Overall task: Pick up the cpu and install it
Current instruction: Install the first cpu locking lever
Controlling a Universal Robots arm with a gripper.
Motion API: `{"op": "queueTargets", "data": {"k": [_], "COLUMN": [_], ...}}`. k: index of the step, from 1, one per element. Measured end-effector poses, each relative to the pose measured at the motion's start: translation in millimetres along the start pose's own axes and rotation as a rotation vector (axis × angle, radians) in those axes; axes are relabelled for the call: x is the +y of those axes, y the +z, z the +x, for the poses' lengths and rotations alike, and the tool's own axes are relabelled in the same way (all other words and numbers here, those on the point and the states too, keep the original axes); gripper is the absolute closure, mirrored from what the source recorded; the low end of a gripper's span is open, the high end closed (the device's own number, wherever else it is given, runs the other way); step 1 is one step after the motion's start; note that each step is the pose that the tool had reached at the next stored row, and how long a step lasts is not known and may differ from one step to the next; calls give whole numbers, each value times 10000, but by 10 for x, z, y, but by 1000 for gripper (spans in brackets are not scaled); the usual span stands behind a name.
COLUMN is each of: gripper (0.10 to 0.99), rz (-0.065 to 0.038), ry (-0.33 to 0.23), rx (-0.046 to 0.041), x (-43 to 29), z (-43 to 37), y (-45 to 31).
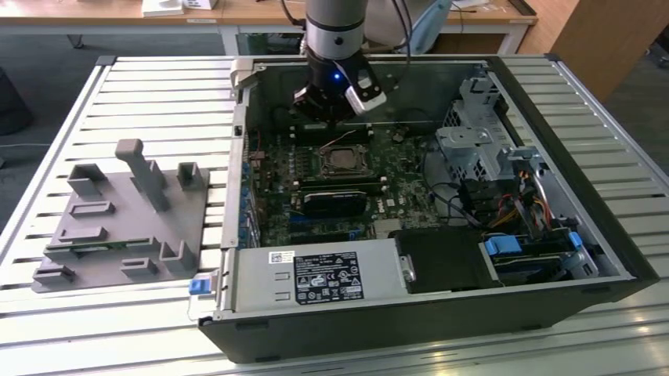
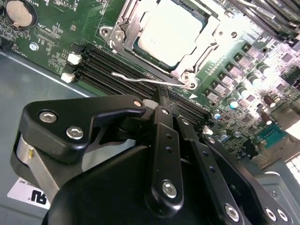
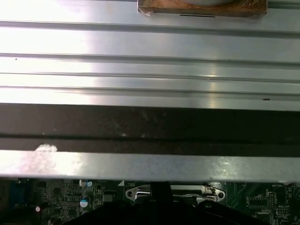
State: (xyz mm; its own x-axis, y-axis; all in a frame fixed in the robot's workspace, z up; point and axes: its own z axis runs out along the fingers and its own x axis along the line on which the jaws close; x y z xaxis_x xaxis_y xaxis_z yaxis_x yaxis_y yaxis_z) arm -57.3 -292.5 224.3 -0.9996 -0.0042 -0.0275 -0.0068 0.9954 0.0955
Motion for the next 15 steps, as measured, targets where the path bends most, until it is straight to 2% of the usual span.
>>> {"op": "queueTargets", "data": {"k": [15], "gripper": [980], "rz": [5], "ry": [9], "rx": [0], "x": [-3], "z": [-36], "y": [25]}}
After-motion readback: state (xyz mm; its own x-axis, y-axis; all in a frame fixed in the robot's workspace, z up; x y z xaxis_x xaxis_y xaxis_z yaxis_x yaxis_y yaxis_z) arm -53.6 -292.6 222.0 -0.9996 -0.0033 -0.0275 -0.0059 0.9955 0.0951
